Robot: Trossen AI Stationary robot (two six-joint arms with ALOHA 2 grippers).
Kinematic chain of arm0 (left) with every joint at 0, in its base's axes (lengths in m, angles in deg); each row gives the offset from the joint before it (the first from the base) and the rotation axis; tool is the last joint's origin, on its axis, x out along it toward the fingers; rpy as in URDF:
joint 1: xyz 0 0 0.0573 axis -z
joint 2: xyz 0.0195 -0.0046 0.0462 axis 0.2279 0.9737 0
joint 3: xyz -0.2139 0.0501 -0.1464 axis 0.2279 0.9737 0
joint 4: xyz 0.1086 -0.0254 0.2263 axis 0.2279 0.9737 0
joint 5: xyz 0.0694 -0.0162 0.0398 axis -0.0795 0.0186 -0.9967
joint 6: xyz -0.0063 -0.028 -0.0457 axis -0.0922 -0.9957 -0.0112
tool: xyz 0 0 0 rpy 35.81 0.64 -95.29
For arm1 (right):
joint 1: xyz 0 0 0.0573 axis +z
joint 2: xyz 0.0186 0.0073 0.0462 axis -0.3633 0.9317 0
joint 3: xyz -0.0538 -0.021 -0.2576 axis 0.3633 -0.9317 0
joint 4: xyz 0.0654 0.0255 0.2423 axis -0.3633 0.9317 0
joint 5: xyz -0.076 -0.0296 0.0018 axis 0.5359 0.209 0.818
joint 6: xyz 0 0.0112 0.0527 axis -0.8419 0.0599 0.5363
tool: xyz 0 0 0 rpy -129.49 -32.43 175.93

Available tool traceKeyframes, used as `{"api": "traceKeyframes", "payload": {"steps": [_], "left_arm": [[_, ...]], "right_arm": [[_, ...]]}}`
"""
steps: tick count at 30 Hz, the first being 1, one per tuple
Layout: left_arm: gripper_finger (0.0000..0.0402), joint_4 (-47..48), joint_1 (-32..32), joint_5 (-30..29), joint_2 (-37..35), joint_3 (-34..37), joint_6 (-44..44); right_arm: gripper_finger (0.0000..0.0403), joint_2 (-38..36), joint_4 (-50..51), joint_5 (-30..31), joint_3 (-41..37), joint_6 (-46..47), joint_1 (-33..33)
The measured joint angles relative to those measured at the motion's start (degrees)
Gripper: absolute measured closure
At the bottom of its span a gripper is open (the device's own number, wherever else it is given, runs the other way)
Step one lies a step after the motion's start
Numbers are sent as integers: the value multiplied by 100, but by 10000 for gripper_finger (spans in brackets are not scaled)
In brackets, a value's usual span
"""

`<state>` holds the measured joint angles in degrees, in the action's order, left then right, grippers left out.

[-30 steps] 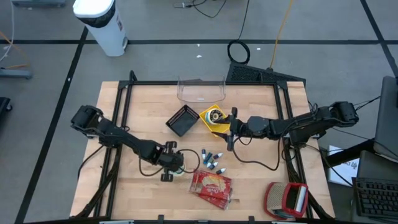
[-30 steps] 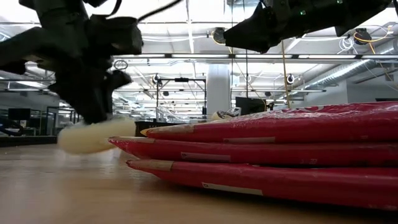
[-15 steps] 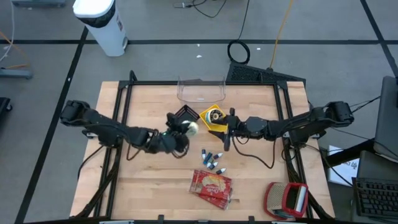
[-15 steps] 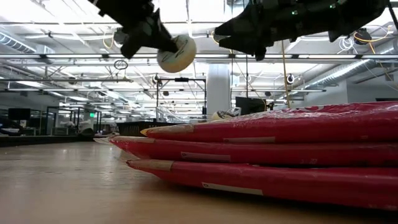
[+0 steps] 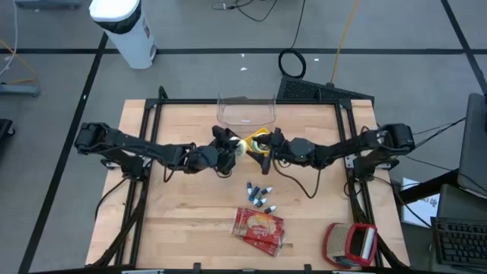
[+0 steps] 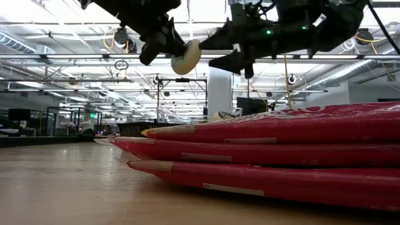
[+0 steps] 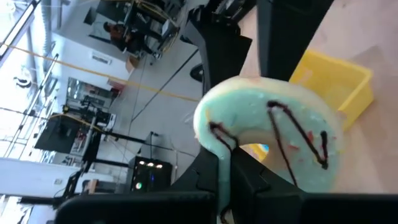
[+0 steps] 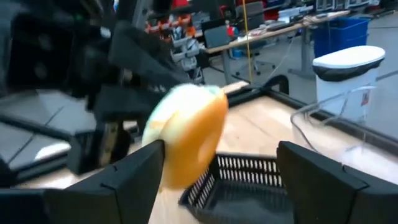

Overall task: Pick & Place Food Item
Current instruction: Put the blue donut into the yellow bin

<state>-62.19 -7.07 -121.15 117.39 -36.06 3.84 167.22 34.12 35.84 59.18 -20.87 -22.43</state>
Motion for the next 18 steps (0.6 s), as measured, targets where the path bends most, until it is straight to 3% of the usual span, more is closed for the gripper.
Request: {"api": "traceKeyframes", "payload": {"steps": [4,9,14,18], "left_arm": [[379,-2,-108,15,0,0,7],[379,2,-209,42,1,0,85],[394,-22,-186,496,0,0,5],[381,-35,-161,498,0,0,-130]], "right_arm": [[105,50,15,-311,93,49,-7],[113,48,-89,-277,96,51,7],[115,125,-103,-249,167,258,-110],[121,202,35,-269,293,257,-179]]}}
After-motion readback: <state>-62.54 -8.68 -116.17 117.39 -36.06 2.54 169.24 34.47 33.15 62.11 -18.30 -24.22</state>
